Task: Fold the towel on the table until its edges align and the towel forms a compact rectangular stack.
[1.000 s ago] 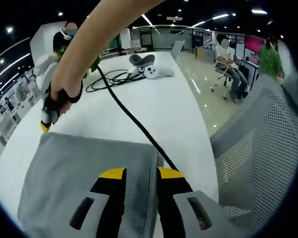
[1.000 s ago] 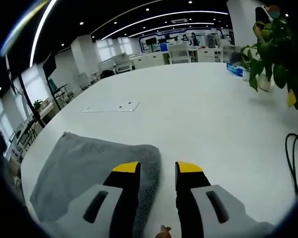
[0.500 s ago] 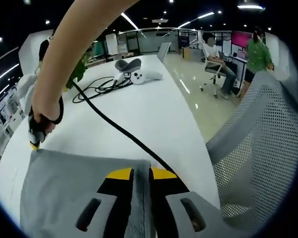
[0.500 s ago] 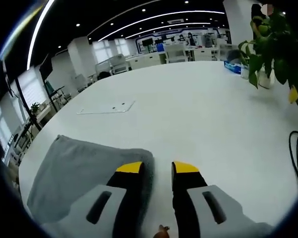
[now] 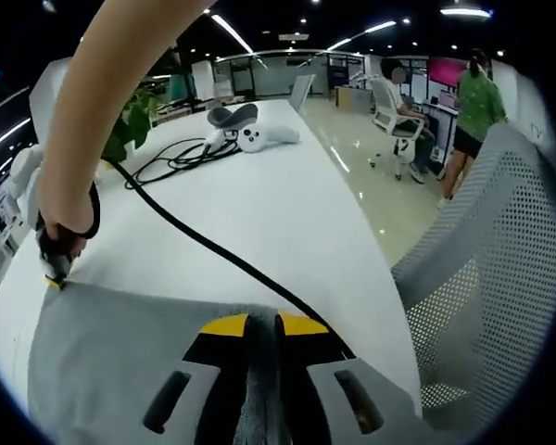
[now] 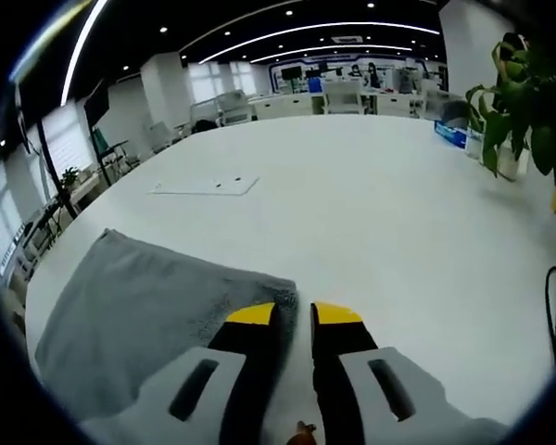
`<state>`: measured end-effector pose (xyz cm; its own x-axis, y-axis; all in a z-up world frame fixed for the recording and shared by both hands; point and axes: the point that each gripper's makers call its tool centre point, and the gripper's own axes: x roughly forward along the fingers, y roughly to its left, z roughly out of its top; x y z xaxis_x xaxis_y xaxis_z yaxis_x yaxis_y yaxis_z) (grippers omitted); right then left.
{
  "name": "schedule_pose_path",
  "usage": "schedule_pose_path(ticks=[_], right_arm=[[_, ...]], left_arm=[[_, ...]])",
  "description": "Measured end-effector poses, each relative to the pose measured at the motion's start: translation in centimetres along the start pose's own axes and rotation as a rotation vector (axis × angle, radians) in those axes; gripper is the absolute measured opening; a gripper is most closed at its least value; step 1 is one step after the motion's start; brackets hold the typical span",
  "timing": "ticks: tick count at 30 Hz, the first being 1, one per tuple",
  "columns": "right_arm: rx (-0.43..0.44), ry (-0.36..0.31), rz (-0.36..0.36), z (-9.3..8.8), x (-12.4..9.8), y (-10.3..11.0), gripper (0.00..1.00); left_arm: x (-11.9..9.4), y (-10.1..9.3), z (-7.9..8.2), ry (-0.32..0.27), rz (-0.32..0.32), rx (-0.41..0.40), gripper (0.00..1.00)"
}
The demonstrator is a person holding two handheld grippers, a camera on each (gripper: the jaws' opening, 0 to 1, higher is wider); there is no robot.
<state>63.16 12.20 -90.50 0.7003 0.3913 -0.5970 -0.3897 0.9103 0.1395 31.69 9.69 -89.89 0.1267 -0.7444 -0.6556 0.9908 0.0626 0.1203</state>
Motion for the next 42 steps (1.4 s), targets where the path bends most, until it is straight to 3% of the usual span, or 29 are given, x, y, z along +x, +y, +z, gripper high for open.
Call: schedule_pose_path(ticks=[4, 5, 12, 18, 19, 24, 29, 32, 34, 38, 42], right_arm=[[-0.017, 0.003, 0.015, 0.0, 0.1, 0.1, 0.08], [-0.024, 0.0, 0.015, 0.1, 0.2, 0.1, 0.08], [-0.038, 0.002, 0.026, 0.5, 0.4, 0.1, 0.06], [0.005, -0.016, 0.033, 0.2, 0.7, 0.0, 0.04], [0.004, -0.016, 0.034, 0.2, 0.7, 0.0, 0.04], [-0.043, 0.006, 0.035, 0.1, 0.6, 0.4, 0.01], [0.007, -0.005, 0.057, 0.0, 0.4, 0.5, 0.0], [0.044, -0.012, 0.066, 0.0, 0.0, 0.7, 0.0], [0.076, -0.004, 0.07, 0.0, -0.2, 0.8, 0.0], [0.081, -0.015, 0.073, 0.8, -0.7, 1.0, 0.0], [0.094, -0.034, 0.102, 1.6, -1.4, 1.5, 0.0]], left_arm=[[0.7, -0.6, -1.4, 0.031, -0.021, -0.015, 0.11], [0.7, -0.5, -1.0, 0.003, -0.015, -0.003, 0.11], [0.7, -0.6, -0.9, 0.034, 0.001, 0.0, 0.11], [0.7, -0.7, -0.9, 0.035, 0.02, 0.007, 0.09], [0.7, -0.3, -0.9, 0.043, 0.057, 0.042, 0.07], [0.7, -0.5, -1.1, 0.027, 0.055, 0.019, 0.04], [0.7, -0.6, -1.0, 0.017, 0.077, 0.049, 0.02], [0.7, -0.4, -1.0, 0.013, 0.058, 0.009, 0.02], [0.6, -0.3, -1.1, 0.007, 0.031, -0.074, 0.02], [0.1, 0.0, -1.3, 0.008, 0.033, -0.083, 0.02], [-0.8, 0.1, -1.3, -0.029, 0.025, -0.152, 0.02]])
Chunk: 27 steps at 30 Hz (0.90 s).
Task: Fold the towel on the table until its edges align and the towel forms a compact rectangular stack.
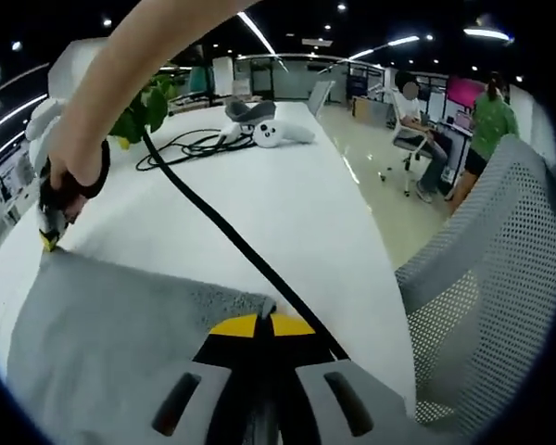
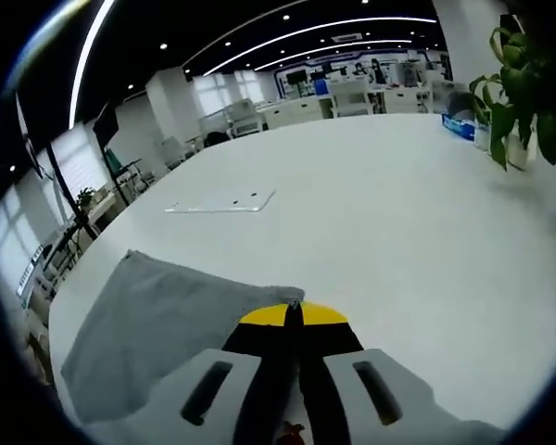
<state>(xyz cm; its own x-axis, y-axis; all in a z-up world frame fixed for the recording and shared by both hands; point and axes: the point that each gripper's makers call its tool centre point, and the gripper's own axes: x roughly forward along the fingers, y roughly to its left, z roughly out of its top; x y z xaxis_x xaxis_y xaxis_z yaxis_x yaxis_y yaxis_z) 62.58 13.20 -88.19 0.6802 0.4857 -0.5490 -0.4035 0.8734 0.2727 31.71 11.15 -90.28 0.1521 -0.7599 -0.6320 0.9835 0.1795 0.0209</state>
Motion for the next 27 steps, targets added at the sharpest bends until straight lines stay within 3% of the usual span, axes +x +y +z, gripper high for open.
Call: schedule_pose_path(ticks=[7, 14, 19, 27], right_arm=[[-0.004, -0.012, 0.043, 0.8, -1.3, 1.3, 0.0], [-0.007, -0.027, 0.055, 1.9, -2.1, 2.3, 0.0], [-0.011, -0.041, 0.075, 2.8, -2.4, 3.4, 0.0], [0.029, -0.065, 0.086, 4.3, -2.5, 4.7, 0.0]], left_arm=[[-2.7, 1.7, 1.4, -0.121, 0.057, -0.236, 0.02], [-5.8, 2.9, 1.8, -0.175, 0.11, -0.251, 0.02], [-8.2, 3.8, 0.9, -0.182, 0.153, -0.266, 0.02], [-11.3, 3.7, 0.6, -0.229, 0.224, -0.359, 0.02]])
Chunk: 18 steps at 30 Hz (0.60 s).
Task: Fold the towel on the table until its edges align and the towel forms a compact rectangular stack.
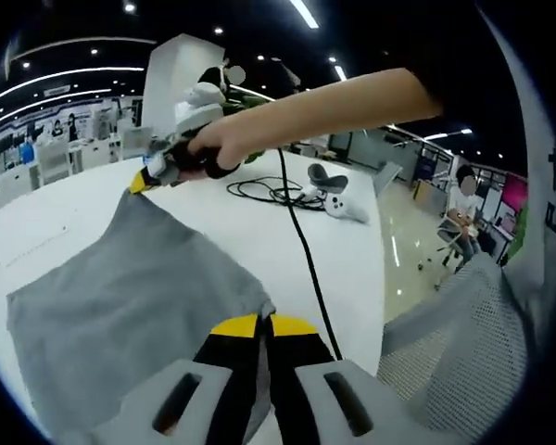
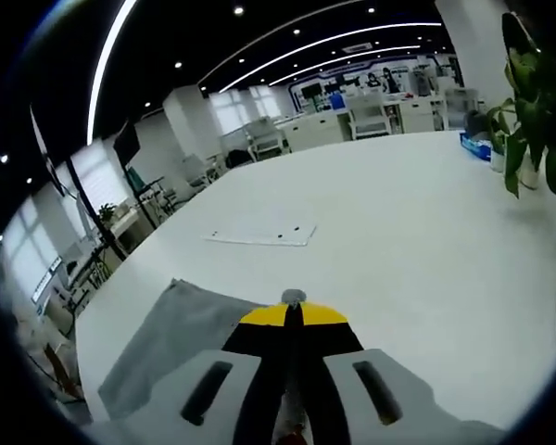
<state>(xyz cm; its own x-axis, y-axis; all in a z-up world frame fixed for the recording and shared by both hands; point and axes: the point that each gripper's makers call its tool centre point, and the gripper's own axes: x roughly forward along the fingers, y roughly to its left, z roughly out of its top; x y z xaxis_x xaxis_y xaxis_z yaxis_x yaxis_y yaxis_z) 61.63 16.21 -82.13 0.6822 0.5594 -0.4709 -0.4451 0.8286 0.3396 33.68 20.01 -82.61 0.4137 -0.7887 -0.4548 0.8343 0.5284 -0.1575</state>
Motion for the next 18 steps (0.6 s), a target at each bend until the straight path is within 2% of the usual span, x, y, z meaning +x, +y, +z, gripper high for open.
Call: schedule_pose_path(ticks=[10, 18], right_arm=[[0.056, -0.025, -0.002, 1.9, 0.6, 1.4, 0.0], [0.051, -0.038, 0.027, 3.3, 1.5, 4.2, 0.0]], left_arm=[[-2.6, -0.1, 0.4, -0.017, 0.027, -0.017, 0.02], [-5.3, 0.0, -0.2, -0.017, 0.059, -0.022, 0.01]])
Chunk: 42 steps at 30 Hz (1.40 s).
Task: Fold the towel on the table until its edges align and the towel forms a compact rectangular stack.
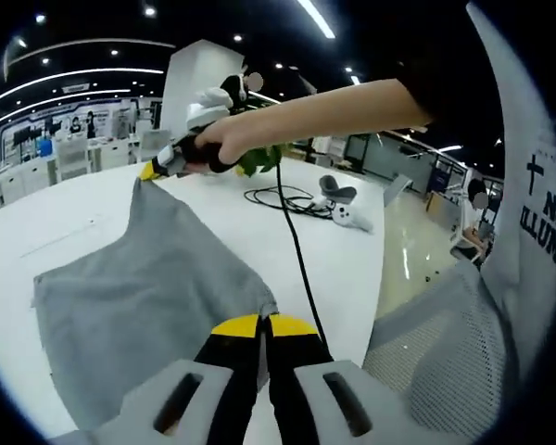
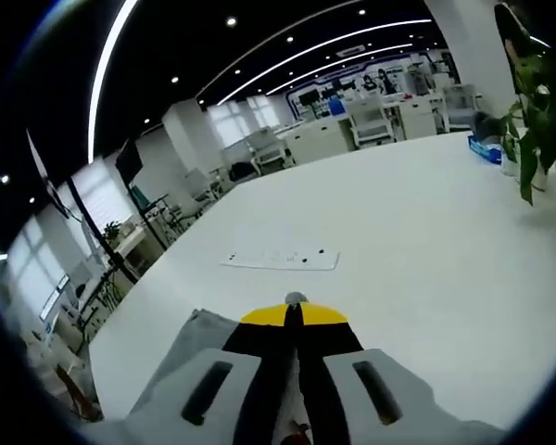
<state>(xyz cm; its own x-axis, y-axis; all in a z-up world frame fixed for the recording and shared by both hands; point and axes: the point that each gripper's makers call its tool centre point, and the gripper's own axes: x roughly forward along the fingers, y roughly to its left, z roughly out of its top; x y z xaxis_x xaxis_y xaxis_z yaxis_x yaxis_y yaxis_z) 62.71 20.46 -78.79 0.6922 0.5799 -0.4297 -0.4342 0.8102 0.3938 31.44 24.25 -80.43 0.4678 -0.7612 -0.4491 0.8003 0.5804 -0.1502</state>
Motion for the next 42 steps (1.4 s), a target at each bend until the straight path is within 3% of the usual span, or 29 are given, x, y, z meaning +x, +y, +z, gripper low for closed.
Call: schedule_pose_path(ticks=[19, 32, 42], right_arm=[[-0.019, -0.015, 0.065, 1.5, 1.2, 5.1, 0.0], [-0.072, -0.013, 0.133, 1.8, 3.3, 9.7, 0.0], [-0.081, 0.002, 0.155, 1.4, 4.2, 11.5, 0.0]], left_arm=[[-4.0, 1.4, 0.7, -0.092, 0.098, -0.073, 0.01], [-7.4, 3.5, -0.5, -0.105, 0.188, -0.137, 0.01], [-8.4, 4.3, -1.8, -0.118, 0.23, -0.203, 0.01]])
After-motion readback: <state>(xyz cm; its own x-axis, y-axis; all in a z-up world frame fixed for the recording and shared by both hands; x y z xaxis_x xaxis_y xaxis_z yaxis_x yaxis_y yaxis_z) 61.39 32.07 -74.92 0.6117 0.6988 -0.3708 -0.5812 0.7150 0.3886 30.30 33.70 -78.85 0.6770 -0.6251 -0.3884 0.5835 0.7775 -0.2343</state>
